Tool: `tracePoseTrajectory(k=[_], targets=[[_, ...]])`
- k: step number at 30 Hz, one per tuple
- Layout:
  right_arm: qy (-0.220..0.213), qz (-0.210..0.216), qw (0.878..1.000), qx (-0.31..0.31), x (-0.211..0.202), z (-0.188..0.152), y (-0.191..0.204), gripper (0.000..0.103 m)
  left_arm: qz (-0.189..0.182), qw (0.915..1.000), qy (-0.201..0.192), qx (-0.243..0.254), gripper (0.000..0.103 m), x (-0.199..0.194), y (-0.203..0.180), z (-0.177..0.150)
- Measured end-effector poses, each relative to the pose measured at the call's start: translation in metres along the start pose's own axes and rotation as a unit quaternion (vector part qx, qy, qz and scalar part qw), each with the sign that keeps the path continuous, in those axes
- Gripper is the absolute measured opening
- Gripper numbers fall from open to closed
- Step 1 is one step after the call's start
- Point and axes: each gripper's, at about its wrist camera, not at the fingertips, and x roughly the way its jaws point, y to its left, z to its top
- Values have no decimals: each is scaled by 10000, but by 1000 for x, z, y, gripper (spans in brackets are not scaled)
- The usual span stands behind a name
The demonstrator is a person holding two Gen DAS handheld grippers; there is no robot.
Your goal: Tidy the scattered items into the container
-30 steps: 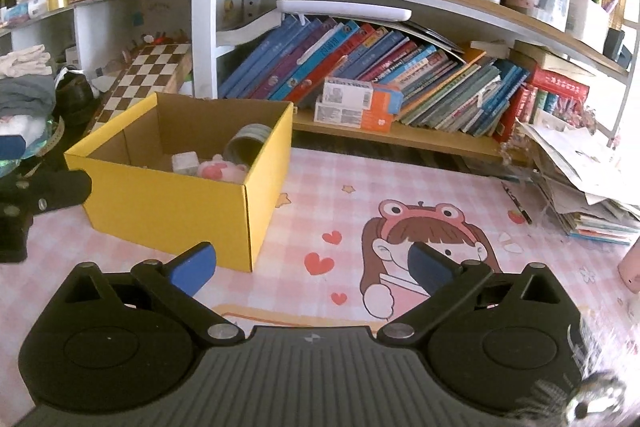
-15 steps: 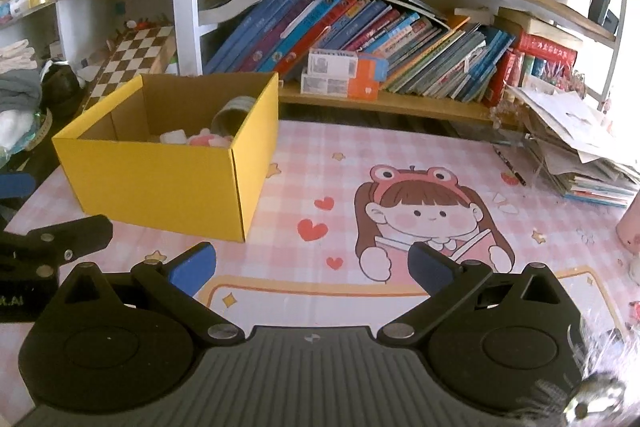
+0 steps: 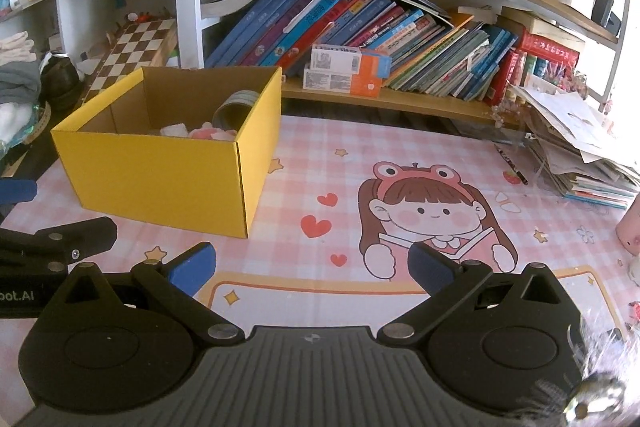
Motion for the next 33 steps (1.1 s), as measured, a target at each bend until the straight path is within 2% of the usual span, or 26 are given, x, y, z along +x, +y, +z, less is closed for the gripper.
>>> tracePoseTrajectory(k=[11, 24, 33], targets=[[62, 24, 10000, 8, 4, 1, 2, 103, 11, 10000, 73, -14, 98, 2, 2, 2], [280, 56, 9996, -18, 8, -1, 5, 103, -24, 9992, 333, -197, 99, 6, 6, -4], [289, 41, 9996, -28, 6, -3, 4, 103, -28, 9992, 331, -206, 103, 3, 5, -4]])
